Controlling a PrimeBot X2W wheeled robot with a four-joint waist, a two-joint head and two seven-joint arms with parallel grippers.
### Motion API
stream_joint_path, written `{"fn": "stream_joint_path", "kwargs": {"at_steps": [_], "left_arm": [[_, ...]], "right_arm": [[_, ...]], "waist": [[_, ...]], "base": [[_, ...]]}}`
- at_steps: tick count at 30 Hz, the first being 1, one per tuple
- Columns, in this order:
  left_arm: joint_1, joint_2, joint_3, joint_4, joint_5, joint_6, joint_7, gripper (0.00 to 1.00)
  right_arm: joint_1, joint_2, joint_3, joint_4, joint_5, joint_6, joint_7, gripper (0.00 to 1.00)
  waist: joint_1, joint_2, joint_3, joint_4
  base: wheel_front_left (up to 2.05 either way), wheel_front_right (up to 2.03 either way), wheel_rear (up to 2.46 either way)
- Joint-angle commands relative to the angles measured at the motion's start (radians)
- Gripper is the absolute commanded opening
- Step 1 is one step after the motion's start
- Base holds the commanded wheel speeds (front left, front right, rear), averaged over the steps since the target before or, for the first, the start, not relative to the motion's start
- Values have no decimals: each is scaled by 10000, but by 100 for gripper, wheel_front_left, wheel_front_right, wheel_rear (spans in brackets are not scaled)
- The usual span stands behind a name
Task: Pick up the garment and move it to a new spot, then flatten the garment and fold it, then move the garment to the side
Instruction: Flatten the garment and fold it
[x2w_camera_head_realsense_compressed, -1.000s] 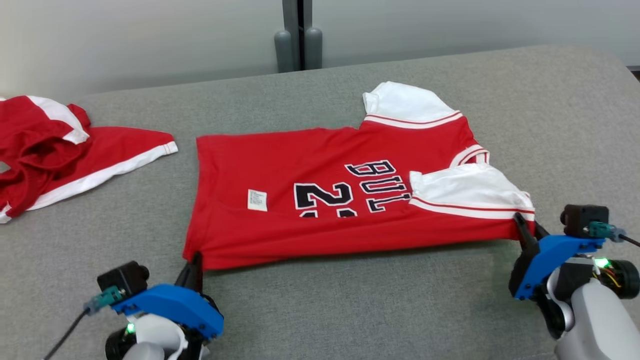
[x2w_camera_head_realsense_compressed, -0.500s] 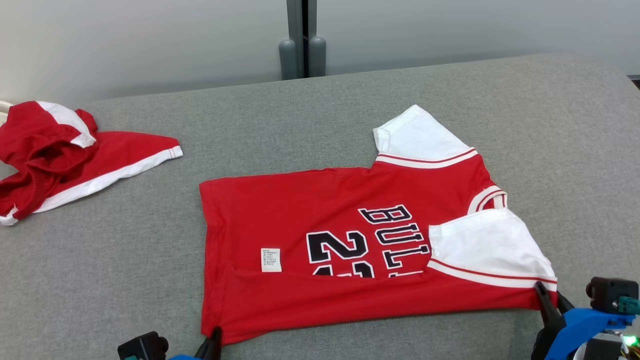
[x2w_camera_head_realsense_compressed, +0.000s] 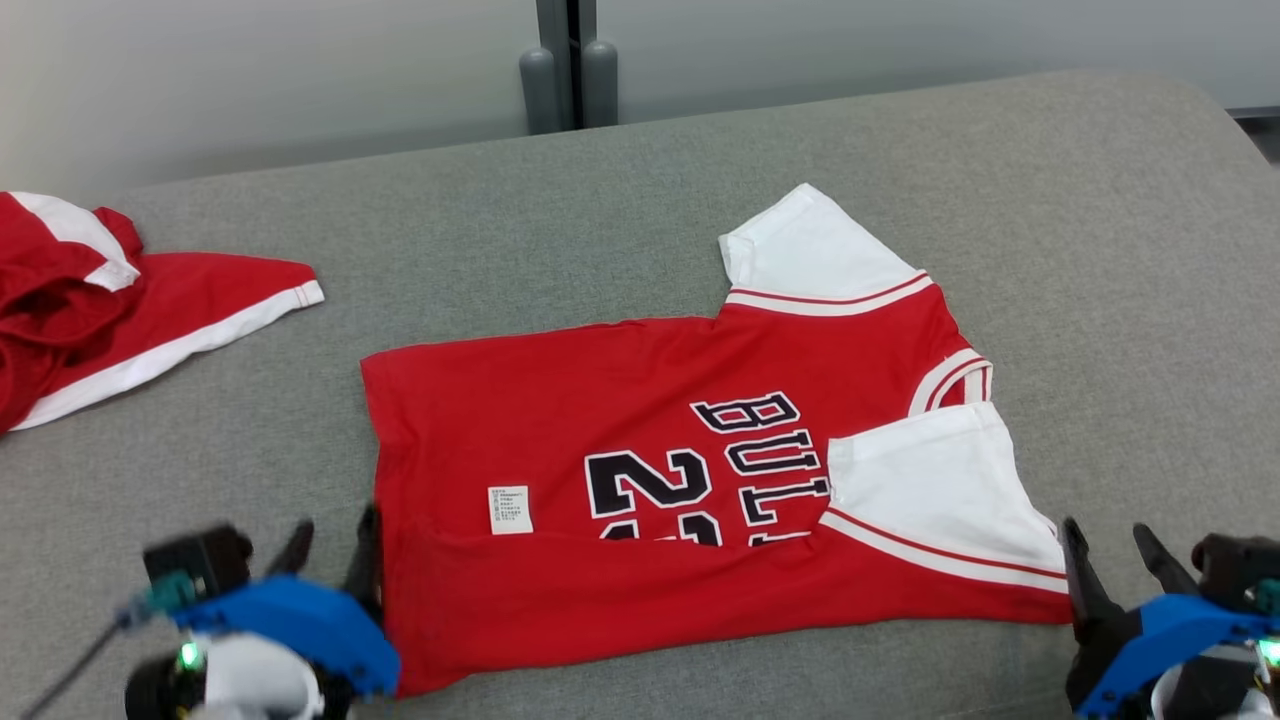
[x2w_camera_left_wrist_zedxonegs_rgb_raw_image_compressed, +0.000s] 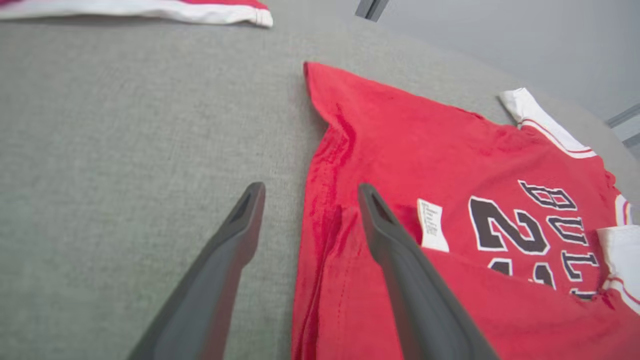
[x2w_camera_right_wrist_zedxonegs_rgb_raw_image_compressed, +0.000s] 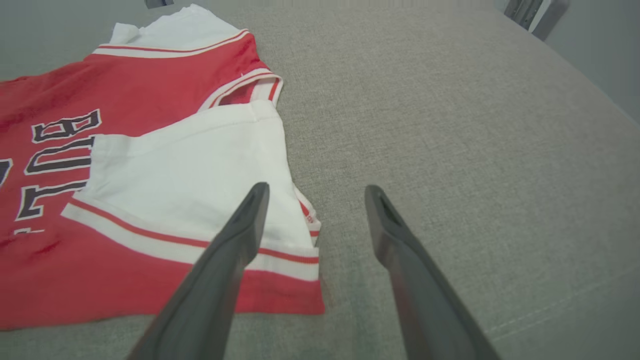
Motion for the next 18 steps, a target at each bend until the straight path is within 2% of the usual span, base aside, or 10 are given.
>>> {"fn": "stream_joint_path", "kwargs": {"at_steps": [1,8,18], "left_arm": [[-766,172,-18,-42,100,-57,280,100],[-3315,1005,-428,1260,745,-430,1389,100],[-5455,1360,-944,3172,1225,-875,2302,100]], "right_arm": [[-307,24,101,-170,-46,5,-52,100],[-1084,-154,958,-558,-51,3,120,100],[-1986,-374,1781,-546,161,3,125,100]], "waist": [[-1,-1,107,-39],[-1,-1,756,-406],[-1,-1,1601,-867]], "base": [[0,0,0],[0,0,0],[0,0,0]]}}
